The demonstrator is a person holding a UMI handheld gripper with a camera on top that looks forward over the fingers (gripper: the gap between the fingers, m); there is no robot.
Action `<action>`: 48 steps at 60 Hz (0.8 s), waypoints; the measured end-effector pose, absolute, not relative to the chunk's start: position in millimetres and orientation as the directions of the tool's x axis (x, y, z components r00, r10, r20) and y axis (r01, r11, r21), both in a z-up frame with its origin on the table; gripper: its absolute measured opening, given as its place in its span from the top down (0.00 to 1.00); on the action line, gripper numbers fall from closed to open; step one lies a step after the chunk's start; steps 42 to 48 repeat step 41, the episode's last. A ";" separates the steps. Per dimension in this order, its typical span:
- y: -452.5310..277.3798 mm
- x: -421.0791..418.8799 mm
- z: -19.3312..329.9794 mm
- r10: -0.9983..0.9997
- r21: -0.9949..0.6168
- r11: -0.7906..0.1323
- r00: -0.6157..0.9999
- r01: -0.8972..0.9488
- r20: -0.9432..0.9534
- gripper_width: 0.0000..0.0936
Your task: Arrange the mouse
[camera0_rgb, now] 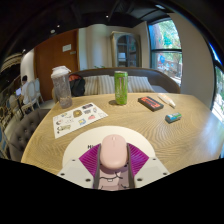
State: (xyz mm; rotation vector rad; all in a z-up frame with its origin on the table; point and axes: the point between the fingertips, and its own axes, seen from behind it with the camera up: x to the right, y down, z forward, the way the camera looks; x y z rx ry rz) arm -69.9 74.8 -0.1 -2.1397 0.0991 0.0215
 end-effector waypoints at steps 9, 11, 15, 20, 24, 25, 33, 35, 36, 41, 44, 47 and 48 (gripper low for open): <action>70.6 -70.9 -9.7 -0.042 -0.818 -0.575 0.999 -0.027 -0.003 0.49; 72.6 -71.6 -8.2 -0.043 -0.820 -0.572 0.999 -0.034 -0.012 0.47; 70.9 -72.0 -7.4 -0.028 -0.809 -0.587 0.999 -0.034 -0.023 0.44; 67.7 -86.4 -6.1 0.036 -0.796 -0.605 0.998 -0.026 -0.060 0.17; 57.9 -89.8 -1.0 0.078 -0.793 -0.609 0.994 -0.016 -0.081 0.11; 55.2 -89.9 1.0 0.087 -0.794 -0.608 0.993 -0.011 -0.080 0.11; 29.8 -79.6 24.4 0.136 -0.830 -0.558 0.989 0.024 -0.062 0.09; 19.3 -78.1 30.5 0.156 -0.837 -0.546 0.985 0.028 -0.069 0.09; 13.2 -77.0 33.4 0.167 -0.840 -0.541 0.983 0.032 -0.070 0.09; -15.9 -67.4 46.7 0.209 -0.858 -0.511 0.975 0.041 -0.079 0.09; -15.9 -67.4 46.7 0.209 -0.858 -0.511 0.975 0.041 -0.079 0.09; -15.9 -67.4 46.7 0.209 -0.858 -0.511 0.975 0.041 -0.079 0.09; -15.9 -67.4 46.7 0.209 -0.858 -0.511 0.975 0.041 -0.079 0.09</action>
